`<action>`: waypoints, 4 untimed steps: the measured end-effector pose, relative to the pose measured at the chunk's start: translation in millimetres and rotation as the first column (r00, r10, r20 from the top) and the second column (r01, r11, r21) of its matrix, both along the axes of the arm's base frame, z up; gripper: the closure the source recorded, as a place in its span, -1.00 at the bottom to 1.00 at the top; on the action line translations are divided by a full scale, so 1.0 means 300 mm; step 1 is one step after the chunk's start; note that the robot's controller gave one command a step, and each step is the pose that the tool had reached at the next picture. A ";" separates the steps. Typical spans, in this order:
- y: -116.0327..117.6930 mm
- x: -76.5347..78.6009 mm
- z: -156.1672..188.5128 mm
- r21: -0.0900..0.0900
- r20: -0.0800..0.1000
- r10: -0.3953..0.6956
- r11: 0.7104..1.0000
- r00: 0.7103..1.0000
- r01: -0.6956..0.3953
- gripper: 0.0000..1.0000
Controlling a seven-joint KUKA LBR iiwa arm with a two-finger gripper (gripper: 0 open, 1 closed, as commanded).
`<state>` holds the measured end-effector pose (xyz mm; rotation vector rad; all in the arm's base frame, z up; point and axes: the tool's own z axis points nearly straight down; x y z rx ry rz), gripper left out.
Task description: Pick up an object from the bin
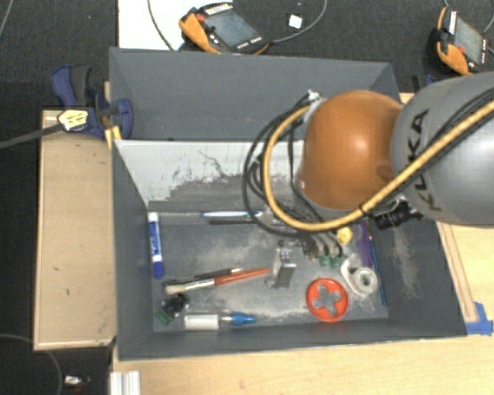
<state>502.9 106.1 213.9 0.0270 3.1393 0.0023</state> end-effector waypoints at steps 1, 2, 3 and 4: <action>0.000 0.000 0.000 0.000 0.000 0.000 1.000 1.000 0.000 -1.00; 0.160 -0.007 -0.054 0.001 0.001 -0.101 0.995 0.995 0.101 -1.00; 0.179 -0.061 -0.148 0.000 0.001 -0.137 0.991 0.991 0.137 -1.00; 0.104 0.008 -0.251 0.002 0.003 -0.149 0.989 0.989 0.149 -1.00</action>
Offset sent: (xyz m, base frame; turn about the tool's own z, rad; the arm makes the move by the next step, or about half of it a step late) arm -0.0028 0.0494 -0.0173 0.1051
